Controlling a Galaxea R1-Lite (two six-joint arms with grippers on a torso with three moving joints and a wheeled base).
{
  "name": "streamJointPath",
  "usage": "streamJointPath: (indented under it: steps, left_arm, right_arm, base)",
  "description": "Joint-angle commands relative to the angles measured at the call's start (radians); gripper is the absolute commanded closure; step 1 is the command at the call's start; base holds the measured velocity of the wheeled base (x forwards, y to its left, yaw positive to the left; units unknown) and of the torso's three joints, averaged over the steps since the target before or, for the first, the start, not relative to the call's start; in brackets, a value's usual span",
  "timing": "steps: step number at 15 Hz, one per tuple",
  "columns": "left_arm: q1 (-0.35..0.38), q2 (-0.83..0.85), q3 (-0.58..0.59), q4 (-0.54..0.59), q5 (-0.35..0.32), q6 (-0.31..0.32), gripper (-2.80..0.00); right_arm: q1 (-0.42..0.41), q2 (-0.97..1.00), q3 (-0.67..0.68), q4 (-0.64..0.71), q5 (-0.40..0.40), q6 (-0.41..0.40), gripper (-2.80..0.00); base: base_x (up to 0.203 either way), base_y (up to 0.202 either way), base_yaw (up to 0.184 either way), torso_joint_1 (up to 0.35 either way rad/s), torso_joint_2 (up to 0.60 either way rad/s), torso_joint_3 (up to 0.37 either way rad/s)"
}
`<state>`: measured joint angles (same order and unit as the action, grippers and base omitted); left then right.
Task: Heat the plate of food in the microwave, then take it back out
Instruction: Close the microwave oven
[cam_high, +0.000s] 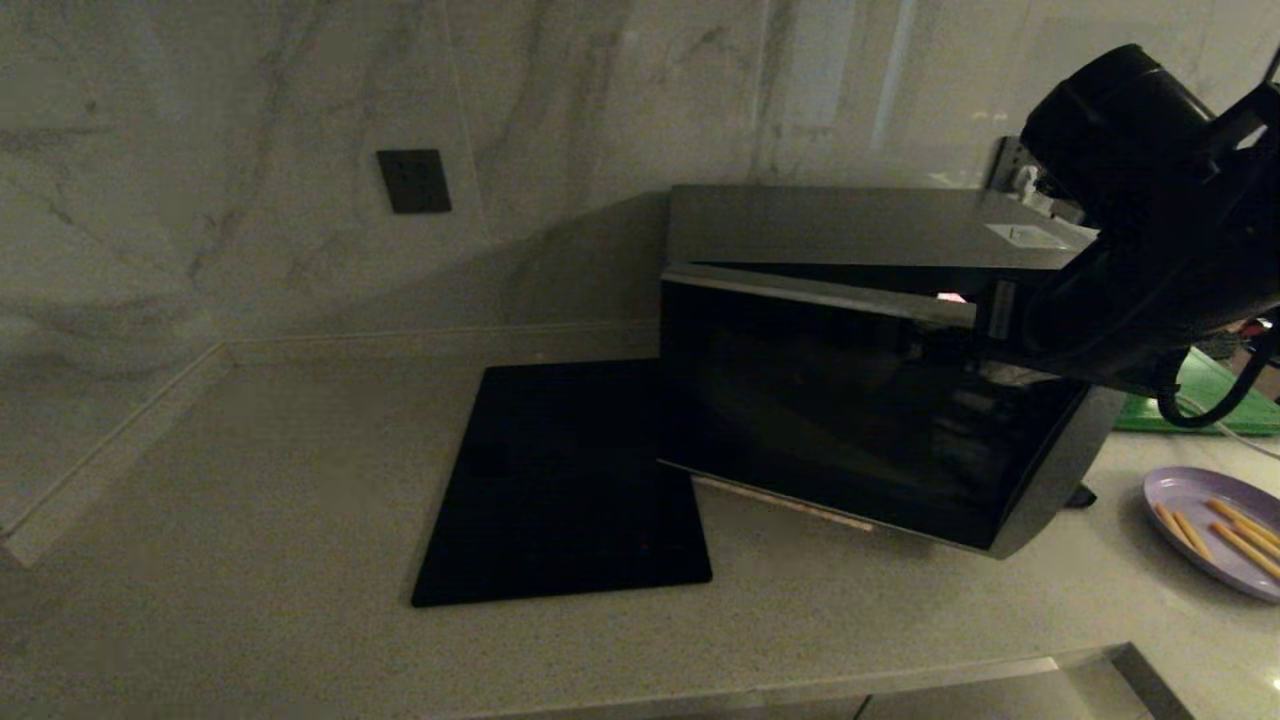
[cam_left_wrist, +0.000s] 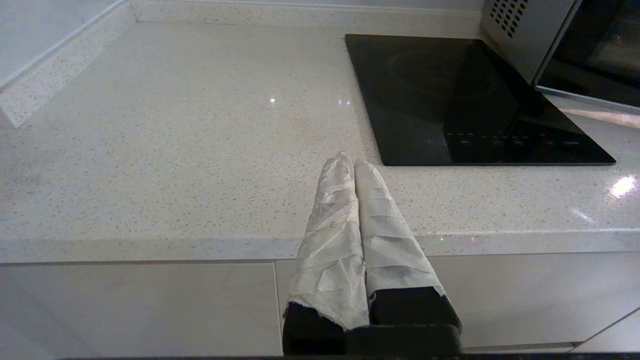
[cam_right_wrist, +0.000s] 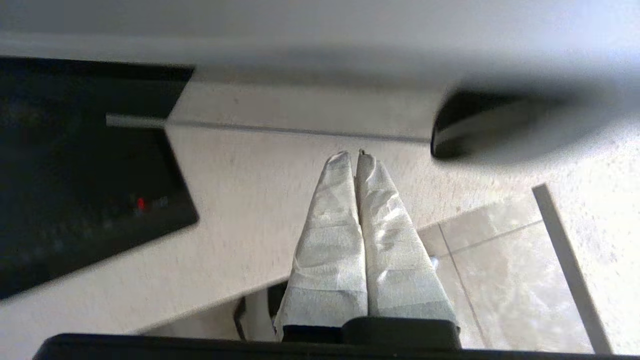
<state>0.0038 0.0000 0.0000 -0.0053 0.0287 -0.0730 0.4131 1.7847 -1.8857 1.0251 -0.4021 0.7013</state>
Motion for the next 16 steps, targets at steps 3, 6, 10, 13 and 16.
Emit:
streamJointPath:
  steps: [3, 6, 10, 13, 16]
  left_arm:
    - [0.001, 0.002, 0.000, -0.001, 0.000, -0.001, 0.00]
    - [0.001, 0.000, 0.000, -0.001, 0.000, -0.001, 0.00]
    - [0.001, 0.002, 0.000, -0.001, 0.000, -0.001, 0.00]
    - [0.001, 0.002, 0.000, -0.001, 0.000, -0.001, 0.00]
    - [0.001, 0.001, 0.000, -0.001, 0.000, -0.001, 0.00]
  right_arm:
    - [-0.078, 0.044, -0.001, -0.100, 0.003, 0.001, 0.00]
    - [-0.109, 0.087, -0.011, -0.166, 0.003, -0.002, 0.00]
    - [-0.149, 0.129, -0.017, -0.240, 0.002, -0.023, 0.00]
    - [-0.192, 0.155, -0.031, -0.280, 0.002, -0.034, 0.00]
    - [-0.220, 0.159, -0.033, -0.323, 0.002, -0.046, 0.00]
  base:
    - [0.000, 0.000, 0.000, 0.000, 0.00, 0.000]
    - [0.000, 0.000, 0.000, 0.000, 0.00, 0.000]
    - [0.000, 0.000, 0.000, 0.000, 0.00, 0.000]
    - [0.000, 0.000, 0.000, 0.000, 0.00, 0.000]
    - [0.000, 0.000, 0.000, 0.000, 0.00, 0.000]
